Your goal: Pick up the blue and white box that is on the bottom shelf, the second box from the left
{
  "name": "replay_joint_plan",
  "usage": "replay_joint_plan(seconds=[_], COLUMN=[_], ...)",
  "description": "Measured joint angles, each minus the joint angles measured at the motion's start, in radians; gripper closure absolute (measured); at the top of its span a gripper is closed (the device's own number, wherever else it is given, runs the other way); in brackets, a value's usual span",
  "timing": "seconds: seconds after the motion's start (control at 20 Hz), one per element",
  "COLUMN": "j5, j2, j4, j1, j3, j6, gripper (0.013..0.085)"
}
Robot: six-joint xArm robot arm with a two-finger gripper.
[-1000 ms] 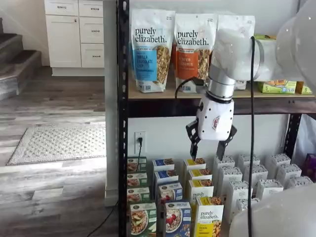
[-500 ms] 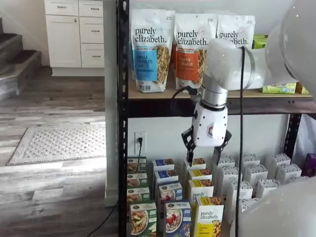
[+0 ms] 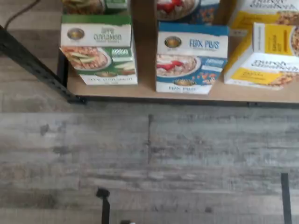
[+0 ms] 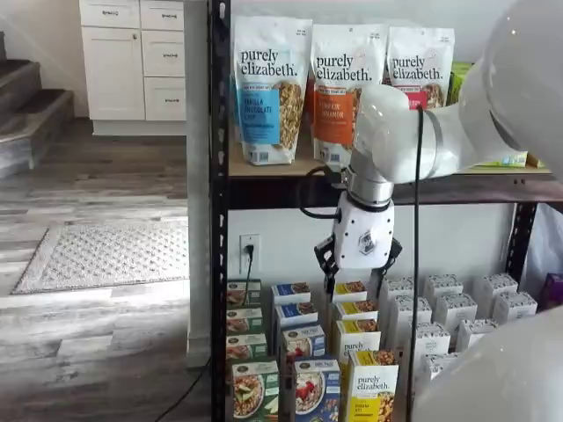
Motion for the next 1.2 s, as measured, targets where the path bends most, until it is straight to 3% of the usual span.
replay_joint_plan(seconds=[0.25, 0.35, 0.5, 0.8, 0.95, 1.2], j5=[-0.077, -0.092, -0.124, -0.203, -0.29, -0.363], j2=[0.03, 0.052, 0.098, 0.218, 0.269, 0.362], j4=[0.021, 0.071, 0.108, 0.065, 0.064, 0.064], j1=[-0.016, -0.031, -0.047, -0.055, -0.066, -0.076], j3=[0.025, 0.027, 0.028, 0.008, 0.009, -0.012], j6=[-0.029, -0.077, -0.119, -0.102, -0.115, -0.129], gripper=[0.013, 0.013, 0.013, 0.013, 0.013, 0.013])
